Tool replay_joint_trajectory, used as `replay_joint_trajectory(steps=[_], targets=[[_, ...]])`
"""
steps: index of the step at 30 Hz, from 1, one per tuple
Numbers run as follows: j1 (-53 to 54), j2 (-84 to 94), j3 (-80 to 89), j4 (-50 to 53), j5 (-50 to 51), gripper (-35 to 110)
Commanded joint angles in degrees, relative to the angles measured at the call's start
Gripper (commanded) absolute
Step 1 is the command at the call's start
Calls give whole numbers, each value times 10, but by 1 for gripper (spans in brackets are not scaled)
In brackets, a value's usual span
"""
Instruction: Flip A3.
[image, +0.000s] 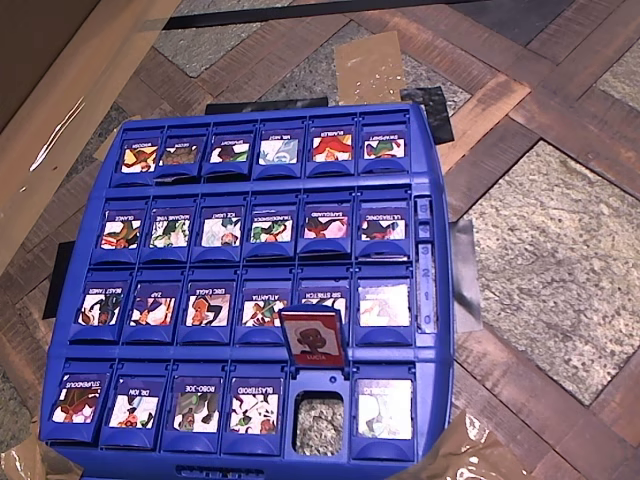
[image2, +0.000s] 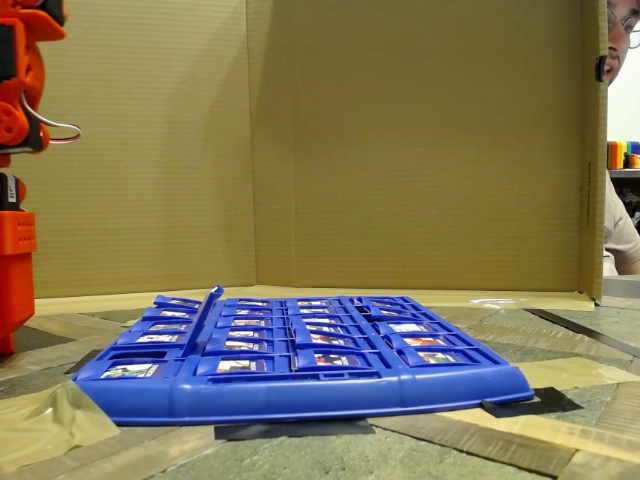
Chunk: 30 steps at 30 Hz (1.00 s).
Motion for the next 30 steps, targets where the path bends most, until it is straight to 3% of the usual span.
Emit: replay_joint_trajectory(steps=[1, 10, 30], targets=[[0, 5, 4, -54, 3, 0], [4, 24, 10, -204, 0, 0], [3, 25, 10, -205, -4, 0]])
